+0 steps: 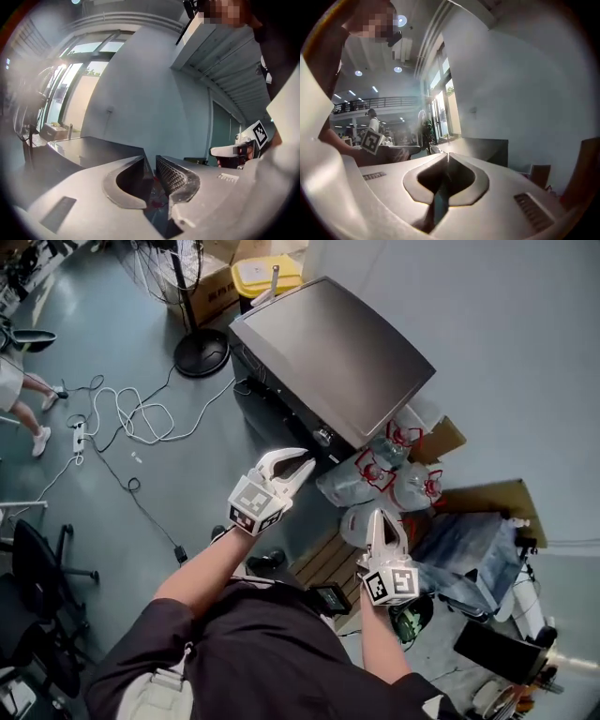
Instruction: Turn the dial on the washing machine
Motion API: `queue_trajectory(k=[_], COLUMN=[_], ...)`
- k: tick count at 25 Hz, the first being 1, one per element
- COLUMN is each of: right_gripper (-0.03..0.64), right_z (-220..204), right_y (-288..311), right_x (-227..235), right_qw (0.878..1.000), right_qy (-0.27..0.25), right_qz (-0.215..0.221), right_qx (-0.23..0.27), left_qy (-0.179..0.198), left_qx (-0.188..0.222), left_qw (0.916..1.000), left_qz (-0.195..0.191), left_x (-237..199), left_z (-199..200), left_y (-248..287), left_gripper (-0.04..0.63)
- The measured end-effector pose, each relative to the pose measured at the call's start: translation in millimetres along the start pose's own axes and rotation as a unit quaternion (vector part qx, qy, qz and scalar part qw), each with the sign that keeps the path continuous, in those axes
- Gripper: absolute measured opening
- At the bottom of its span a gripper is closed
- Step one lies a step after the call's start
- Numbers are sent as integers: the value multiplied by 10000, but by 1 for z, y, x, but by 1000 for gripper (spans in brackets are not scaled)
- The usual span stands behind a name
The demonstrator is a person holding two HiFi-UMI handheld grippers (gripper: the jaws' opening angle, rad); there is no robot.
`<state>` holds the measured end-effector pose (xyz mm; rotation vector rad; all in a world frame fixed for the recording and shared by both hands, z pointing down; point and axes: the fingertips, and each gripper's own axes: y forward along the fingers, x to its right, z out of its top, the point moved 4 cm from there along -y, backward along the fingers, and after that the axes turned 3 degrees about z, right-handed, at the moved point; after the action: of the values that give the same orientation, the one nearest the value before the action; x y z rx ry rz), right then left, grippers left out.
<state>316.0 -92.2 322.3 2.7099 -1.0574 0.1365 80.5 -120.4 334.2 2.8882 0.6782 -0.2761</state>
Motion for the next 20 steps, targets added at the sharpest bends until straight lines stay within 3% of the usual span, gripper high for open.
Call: queue_trajectory(k=[6, 9, 14, 20], right_gripper=[23, 22, 22, 23], right_z=[-10, -32, -79, -123], right_y=[56, 81, 104, 125], right_x=[0, 7, 22, 28], right_qw=[9988, 9983, 9994, 9998], right_qy=[-418, -510, -318, -115], right_qz=[272, 268, 123, -89], right_qx=[5, 24, -9, 111], left_qy=[132, 422, 1068, 1434], left_qx=[-233, -271, -382, -577], left_qw=[9994, 9984, 9933, 9878], left_qz=[212, 256, 233, 212], left_x=[-25, -35, -43, -63], left_z=[-44, -71, -112, -153], left_y=[19, 40, 69, 91], left_gripper=[149, 191, 229, 247])
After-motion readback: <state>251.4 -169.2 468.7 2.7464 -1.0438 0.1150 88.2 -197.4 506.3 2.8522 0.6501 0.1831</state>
